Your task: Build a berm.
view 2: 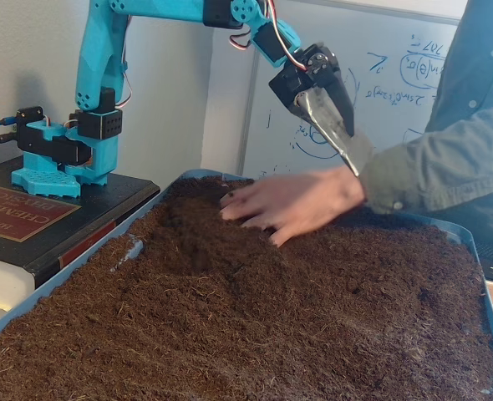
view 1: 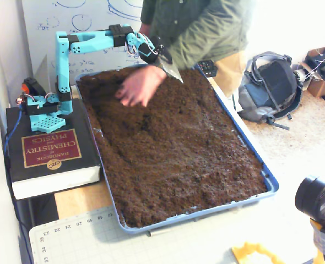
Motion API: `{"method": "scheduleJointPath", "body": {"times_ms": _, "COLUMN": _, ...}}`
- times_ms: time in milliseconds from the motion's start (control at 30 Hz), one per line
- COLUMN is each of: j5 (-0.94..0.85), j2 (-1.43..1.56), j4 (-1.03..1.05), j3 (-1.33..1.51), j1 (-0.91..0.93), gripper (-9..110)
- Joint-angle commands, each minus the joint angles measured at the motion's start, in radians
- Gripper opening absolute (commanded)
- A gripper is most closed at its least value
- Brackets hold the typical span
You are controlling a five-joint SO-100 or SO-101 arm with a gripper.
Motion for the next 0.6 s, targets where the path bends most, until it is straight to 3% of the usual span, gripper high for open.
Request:
{"method": "scheduleJointPath", "body": {"times_ms": 0, "j5": -0.046, "j2": 0.041, "j4": 0.055, "j3": -0.06, "j1": 0.029, "gripper": 1}}
{"method": "scheduleJointPath", "body": {"times_ms": 567, "j5": -0.187, "j2": 0.026, "j4": 0.721, "j3": -0.055, "j1": 0.04, "gripper": 1}}
